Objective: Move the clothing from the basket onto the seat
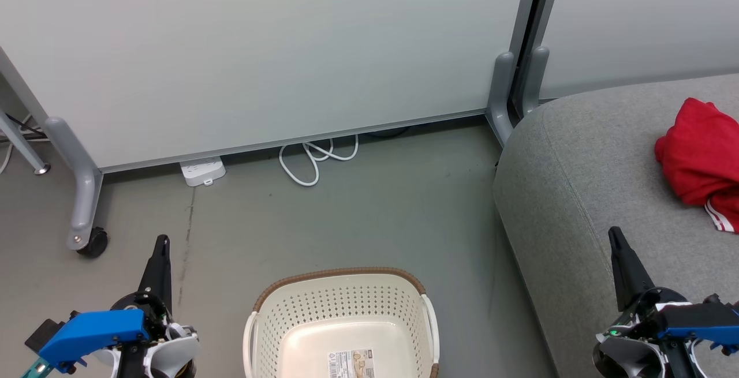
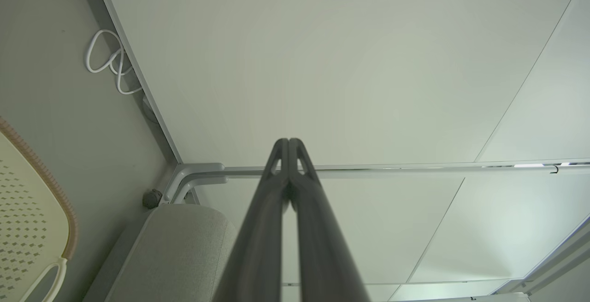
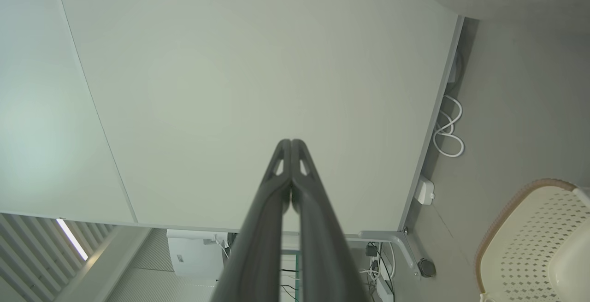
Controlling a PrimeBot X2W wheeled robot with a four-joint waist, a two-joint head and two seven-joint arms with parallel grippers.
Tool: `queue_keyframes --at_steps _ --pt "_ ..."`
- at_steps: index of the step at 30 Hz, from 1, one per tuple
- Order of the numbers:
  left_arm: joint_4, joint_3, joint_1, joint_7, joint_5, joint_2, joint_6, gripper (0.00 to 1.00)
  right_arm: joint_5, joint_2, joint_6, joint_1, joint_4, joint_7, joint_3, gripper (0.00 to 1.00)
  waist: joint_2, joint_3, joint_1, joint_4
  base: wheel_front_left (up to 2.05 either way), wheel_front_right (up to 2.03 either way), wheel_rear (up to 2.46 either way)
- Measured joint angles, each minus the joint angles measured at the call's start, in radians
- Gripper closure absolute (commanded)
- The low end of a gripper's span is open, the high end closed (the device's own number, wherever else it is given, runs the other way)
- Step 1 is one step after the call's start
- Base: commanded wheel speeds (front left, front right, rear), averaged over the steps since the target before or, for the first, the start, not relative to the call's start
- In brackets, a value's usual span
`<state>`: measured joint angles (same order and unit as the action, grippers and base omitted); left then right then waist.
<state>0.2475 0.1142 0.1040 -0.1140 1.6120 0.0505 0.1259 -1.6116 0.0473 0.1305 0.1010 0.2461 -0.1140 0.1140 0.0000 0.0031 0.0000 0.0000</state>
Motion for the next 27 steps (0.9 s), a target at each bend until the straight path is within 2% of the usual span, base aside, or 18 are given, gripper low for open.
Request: queue_keyframes --at_steps 27 --pt "0.000 0.000 0.000 0.000 0.000 0.000 0.000 1.00 0.000 0.000 0.000 0.000 0.000 0.000 0.000 1.00 0.0000 0.000 0.0000 0.000 0.00 0.00 0.00"
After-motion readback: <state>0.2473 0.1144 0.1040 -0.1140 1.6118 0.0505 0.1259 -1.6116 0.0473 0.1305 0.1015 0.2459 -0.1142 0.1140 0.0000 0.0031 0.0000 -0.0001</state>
